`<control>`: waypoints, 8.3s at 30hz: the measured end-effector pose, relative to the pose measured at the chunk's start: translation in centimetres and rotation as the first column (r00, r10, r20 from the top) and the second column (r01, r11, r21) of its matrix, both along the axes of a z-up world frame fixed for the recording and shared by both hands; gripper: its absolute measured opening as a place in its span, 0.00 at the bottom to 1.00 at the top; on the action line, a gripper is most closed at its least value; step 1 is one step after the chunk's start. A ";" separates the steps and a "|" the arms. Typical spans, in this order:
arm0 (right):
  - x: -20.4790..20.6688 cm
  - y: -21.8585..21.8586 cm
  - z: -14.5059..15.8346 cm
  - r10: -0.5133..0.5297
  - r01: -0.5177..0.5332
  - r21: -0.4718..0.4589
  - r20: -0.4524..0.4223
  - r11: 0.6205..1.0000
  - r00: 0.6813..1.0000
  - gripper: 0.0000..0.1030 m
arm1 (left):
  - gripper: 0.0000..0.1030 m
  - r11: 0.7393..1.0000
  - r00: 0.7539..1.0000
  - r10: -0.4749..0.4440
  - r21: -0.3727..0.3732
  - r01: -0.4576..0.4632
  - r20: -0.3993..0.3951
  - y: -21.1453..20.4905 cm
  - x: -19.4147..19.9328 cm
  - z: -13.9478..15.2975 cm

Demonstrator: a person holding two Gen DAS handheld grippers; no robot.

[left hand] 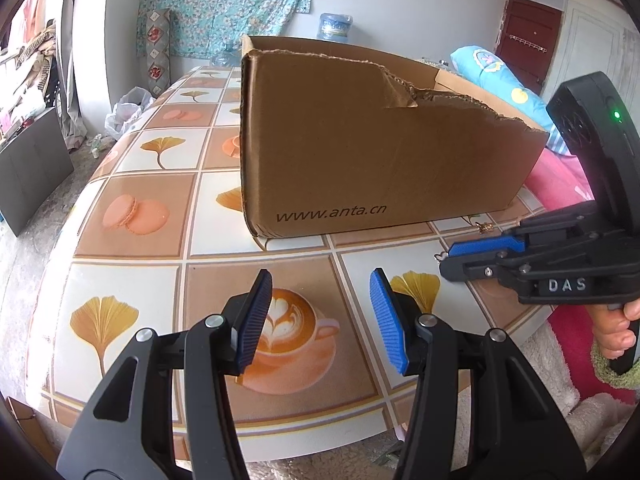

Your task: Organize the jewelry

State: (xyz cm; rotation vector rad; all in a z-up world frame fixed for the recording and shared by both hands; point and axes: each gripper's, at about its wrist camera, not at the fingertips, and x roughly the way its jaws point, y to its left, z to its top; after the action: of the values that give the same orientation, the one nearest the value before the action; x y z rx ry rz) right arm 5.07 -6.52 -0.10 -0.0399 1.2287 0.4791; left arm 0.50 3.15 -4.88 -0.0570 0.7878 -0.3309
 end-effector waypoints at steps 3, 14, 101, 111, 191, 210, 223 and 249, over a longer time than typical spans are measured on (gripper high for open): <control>-0.4 0.7 -0.2 0.018 -0.018 0.010 -0.012 1.000 1.000 0.16 | 0.47 1.000 1.000 0.006 -0.010 -0.006 0.001 0.4 0.0 -0.1; -0.8 2.2 0.5 0.106 -0.097 -0.094 0.095 0.991 0.990 0.26 | 0.47 1.000 1.000 0.013 -0.026 -0.013 0.005 0.7 -0.1 0.0; -5.6 -13.5 -0.7 -0.102 0.069 0.171 0.189 0.983 0.977 0.94 | 0.85 0.910 0.944 -0.291 0.259 0.324 -0.157 -7.5 2.4 0.5; -5.8 -13.8 -0.6 -0.098 0.057 0.205 0.195 0.977 0.976 0.94 | 0.49 0.861 0.903 -0.386 0.278 0.426 -0.187 -11.1 3.3 0.4; -6.2 -14.3 -1.0 -0.127 0.076 0.257 0.190 0.964 0.973 0.94 | 0.08 0.773 0.815 -0.462 0.291 0.563 -0.350 -14.8 4.9 0.9; -5.9 -14.0 -1.0 -0.127 0.077 0.252 0.189 0.965 0.974 0.94 | 0.00 0.793 0.858 -0.403 0.346 0.501 -0.320 -13.9 4.5 0.3; -5.5 -14.8 -1.2 -0.165 0.108 0.327 0.151 0.939 0.975 0.94 | 0.00 0.822 0.843 -0.423 0.251 0.511 -0.332 -12.9 2.5 0.5; -5.6 -15.4 -1.4 -0.185 0.124 0.380 0.127 0.917 0.974 0.94 | 0.22 0.744 0.773 -0.528 0.248 0.621 -0.350 -13.8 4.0 1.0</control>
State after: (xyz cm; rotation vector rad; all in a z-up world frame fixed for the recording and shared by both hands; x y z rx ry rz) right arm -0.55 -21.93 -1.53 0.3338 0.9578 0.5506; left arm 4.49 -10.67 -3.85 0.5117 1.1123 -0.7867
